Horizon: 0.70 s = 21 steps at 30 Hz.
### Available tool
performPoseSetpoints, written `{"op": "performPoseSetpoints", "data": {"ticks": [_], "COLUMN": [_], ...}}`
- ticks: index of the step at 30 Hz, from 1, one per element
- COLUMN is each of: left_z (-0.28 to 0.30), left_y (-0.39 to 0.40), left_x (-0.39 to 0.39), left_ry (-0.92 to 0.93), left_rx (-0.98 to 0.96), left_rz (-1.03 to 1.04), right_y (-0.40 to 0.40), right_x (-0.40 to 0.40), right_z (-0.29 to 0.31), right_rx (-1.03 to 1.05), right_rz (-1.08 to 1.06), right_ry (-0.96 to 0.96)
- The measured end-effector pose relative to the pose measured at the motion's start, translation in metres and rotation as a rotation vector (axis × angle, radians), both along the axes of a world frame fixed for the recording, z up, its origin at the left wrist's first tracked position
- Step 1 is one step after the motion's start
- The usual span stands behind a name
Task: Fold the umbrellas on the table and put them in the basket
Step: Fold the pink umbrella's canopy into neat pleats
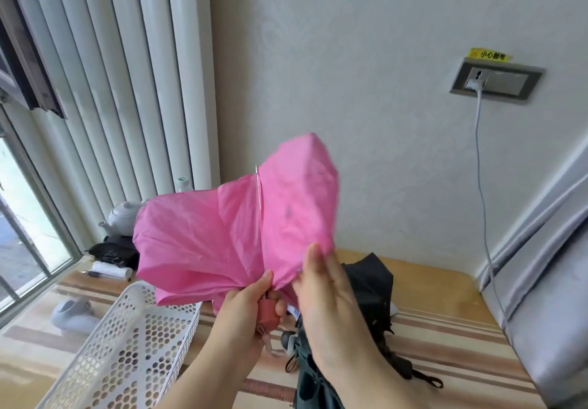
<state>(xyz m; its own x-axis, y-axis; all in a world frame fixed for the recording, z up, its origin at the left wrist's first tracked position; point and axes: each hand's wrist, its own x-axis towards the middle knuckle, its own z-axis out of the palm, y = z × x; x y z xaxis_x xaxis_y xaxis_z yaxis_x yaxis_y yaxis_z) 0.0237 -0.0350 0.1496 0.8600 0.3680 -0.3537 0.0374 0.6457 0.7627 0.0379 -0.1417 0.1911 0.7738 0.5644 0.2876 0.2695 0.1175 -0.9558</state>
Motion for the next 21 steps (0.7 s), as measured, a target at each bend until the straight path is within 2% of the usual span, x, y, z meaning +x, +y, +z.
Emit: {"op": "performPoseSetpoints", "data": {"ticks": [2,3,6,11,16,18,21], "left_z": [0.001,0.004,0.013,0.013,0.010,0.002,-0.001], "left_y": [0.000,0.001,0.002,0.007,0.006,0.004,0.003], "left_x": [-0.005,-0.007,-0.016,-0.025,-0.023,-0.021,-0.019], "left_ry": [0.030,0.018,-0.046,-0.071,-0.092,-0.051,-0.060], "left_rx": [0.019,0.018,-0.012,0.008,-0.020,-0.083,-0.161], "left_rz": [-0.021,-0.041,-0.138,-0.267,-0.280,-0.259,-0.266], "right_y": [0.004,0.005,0.012,0.017,0.006,0.001,-0.001], "right_x": [-0.005,-0.005,-0.004,-0.003,0.009,0.012,0.016], "right_z": [0.002,-0.001,-0.011,-0.010,0.002,0.001,-0.003], "right_rx": [-0.086,-0.090,-0.073,-0.356,-0.477,-0.402,-0.312], "right_rz": [0.195,0.208,0.096,0.203,0.234,0.121,-0.253], "right_ry": [-0.111,-0.129,-0.005,-0.073,-0.070,-0.099,-0.338]}}
